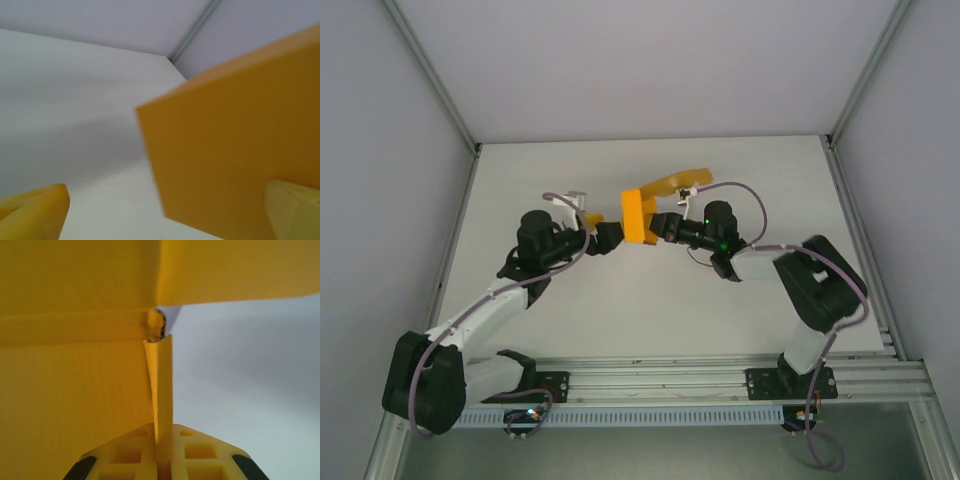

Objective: Assemble paper box

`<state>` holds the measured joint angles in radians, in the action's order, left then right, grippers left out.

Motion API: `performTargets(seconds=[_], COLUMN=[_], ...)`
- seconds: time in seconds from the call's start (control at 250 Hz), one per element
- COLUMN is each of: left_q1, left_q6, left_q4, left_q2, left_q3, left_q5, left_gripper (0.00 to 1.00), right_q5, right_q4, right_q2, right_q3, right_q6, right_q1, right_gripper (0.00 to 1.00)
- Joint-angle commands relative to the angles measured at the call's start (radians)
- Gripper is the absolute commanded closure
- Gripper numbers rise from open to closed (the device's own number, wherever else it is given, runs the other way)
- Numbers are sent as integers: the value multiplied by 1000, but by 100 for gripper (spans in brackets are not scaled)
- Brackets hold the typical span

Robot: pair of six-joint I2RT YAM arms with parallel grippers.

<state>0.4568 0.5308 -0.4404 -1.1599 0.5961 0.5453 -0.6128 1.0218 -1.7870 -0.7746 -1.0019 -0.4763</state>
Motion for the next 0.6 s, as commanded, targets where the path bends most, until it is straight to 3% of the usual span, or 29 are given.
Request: performTargets(seconds=[0.0, 0.176, 0.323, 0.475, 0.535, 0.595], left_q1=[36, 49, 55, 45, 37, 33], left_q6=[-21, -59, -52, -28, 1, 29], left_q4=[-68, 21, 6, -10, -75, -119], left_q2=[-35, -48, -95, -109, -121, -135], left_q3=[26, 48, 92, 84, 69, 69], left_q5=[93, -13, 23, -28, 3, 45], left_gripper=[0, 0, 0, 0, 12, 32], right_q5=[-103, -134, -208, -239, -227, -192], right_q4=[316, 274, 200, 253, 160, -26], right_q2=[-44, 37, 44, 55, 89, 140], right_q3=[-77, -68, -93, -85, -84, -92], right_q6=[-260, -215, -184, -216, -159, -43], right_q1=[-17, -21, -59, -71, -74, -83], right_gripper=[100, 100, 100, 100, 100, 100])
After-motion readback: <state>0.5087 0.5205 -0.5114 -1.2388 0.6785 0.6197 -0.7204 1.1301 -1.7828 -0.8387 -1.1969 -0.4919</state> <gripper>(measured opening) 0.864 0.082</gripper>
